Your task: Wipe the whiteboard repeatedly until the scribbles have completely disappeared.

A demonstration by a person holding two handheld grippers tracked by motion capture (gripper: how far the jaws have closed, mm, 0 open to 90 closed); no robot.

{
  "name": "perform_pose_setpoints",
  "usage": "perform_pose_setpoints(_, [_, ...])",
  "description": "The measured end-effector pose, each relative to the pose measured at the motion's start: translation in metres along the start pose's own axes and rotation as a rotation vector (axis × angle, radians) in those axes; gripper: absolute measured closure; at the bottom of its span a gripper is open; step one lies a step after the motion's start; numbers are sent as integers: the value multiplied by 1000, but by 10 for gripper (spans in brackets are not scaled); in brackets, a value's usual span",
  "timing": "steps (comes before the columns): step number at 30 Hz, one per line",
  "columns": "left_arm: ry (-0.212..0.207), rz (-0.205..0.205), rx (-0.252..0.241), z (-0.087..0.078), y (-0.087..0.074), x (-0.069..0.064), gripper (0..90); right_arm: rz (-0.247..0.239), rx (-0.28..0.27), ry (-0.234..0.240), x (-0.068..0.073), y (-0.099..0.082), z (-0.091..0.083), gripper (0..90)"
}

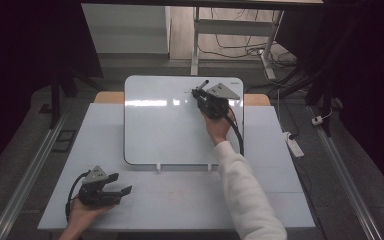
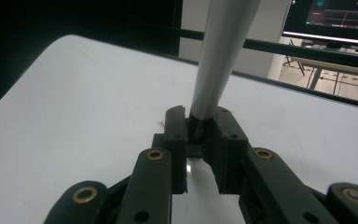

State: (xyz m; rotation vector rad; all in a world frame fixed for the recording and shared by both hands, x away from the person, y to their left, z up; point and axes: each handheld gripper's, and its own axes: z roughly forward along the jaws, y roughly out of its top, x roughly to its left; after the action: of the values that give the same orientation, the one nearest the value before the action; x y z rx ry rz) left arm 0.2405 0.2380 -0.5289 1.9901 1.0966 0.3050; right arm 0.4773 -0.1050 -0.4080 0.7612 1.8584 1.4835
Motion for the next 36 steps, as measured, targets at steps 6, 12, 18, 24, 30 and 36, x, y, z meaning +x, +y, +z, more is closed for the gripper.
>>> perform_pose_setpoints(6, [1,-1,-2,-2,0,0,274,80,-37,-99,-19,4,-5,771])
perform_pose_setpoints(12, [-1,5,-1,0,1,-1,274,24,-13,4,11,0,8,771])
perform_pose_setpoints(18, [2,-3,-5,-2,0,0,274,75,-45,-61,4,7,12,772])
perform_pose_setpoints(24, [-1,0,-5,-2,0,0,274,15,-18,18,22,3,17,772])
perform_pose_setpoints(30, [3,0,-7,-2,0,1,274,62,-40,-77,2,6,8,771])
perform_pose_setpoints(36, [3,5,-6,-2,0,0,274,1,7,44,19,3,14,771])
